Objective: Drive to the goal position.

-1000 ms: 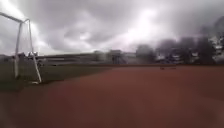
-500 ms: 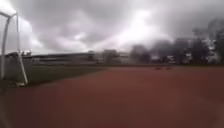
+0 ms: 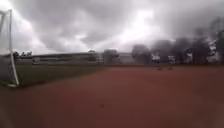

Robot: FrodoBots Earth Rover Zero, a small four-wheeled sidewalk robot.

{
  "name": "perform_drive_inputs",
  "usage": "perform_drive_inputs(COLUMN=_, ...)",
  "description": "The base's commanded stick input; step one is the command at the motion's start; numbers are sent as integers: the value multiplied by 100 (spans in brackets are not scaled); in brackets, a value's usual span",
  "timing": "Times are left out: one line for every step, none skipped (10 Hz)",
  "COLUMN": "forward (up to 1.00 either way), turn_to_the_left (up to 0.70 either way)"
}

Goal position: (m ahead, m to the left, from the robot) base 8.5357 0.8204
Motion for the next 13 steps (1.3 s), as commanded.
perform_drive_inputs(forward=70, turn_to_the_left=0)
perform_drive_inputs(forward=70, turn_to_the_left=0)
perform_drive_inputs(forward=70, turn_to_the_left=0)
perform_drive_inputs(forward=70, turn_to_the_left=0)
perform_drive_inputs(forward=70, turn_to_the_left=0)
perform_drive_inputs(forward=70, turn_to_the_left=0)
perform_drive_inputs(forward=70, turn_to_the_left=0)
perform_drive_inputs(forward=70, turn_to_the_left=0)
perform_drive_inputs(forward=70, turn_to_the_left=0)
perform_drive_inputs(forward=70, turn_to_the_left=0)
perform_drive_inputs(forward=70, turn_to_the_left=0)
perform_drive_inputs(forward=70, turn_to_the_left=0)
perform_drive_inputs(forward=70, turn_to_the_left=0)
